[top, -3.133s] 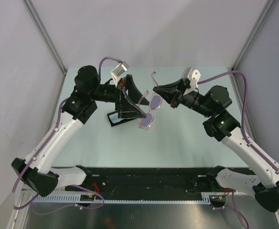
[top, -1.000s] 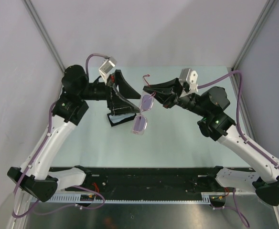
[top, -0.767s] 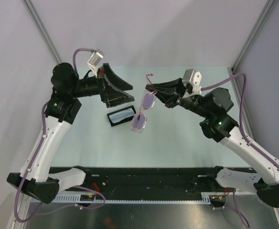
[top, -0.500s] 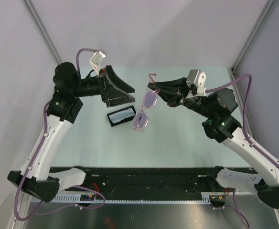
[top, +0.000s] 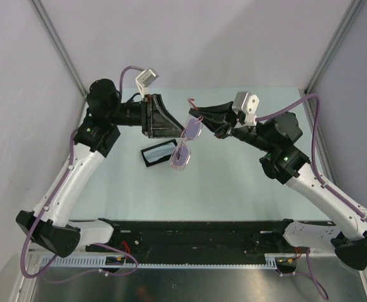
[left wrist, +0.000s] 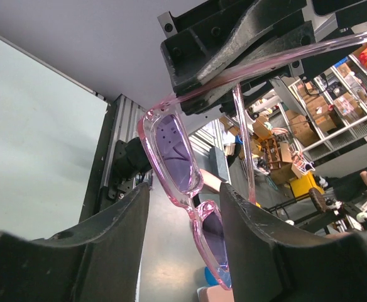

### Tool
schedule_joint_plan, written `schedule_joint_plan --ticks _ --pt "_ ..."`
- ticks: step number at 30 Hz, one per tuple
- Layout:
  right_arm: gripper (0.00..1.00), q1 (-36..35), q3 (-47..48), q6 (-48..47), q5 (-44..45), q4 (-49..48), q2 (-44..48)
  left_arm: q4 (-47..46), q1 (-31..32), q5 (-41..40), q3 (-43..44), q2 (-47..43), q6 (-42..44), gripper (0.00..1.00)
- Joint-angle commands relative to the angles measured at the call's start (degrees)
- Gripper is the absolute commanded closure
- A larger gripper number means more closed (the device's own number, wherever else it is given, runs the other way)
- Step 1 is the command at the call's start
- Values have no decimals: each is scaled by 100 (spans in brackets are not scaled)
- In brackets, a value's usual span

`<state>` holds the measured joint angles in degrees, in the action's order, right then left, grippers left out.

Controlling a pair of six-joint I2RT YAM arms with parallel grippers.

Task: Organize the sunglasses
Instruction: Pass from the right arm to the left

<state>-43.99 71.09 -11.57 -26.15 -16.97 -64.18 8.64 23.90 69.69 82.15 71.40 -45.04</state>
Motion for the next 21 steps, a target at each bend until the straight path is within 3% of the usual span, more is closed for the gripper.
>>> schedule_joint_plan --ticks 1,7,16,20,21 --pt "100 4 256 -108 -4 -210 29 -179 141 255 117 -29 -146 47" --pt "100 13 256 -170 40 -236 46 -188 176 334 -59 -82 -102 61" --pt "100 39 256 -135 84 -245 37 -188 264 449 -164 -231 21 60" --pt "100 57 256 -100 66 -263 46 -196 273 449 -217 -258 56 64" --pt "100 66 256 -100 66 -263 46 -205 264 458 -243 -258 65 69"
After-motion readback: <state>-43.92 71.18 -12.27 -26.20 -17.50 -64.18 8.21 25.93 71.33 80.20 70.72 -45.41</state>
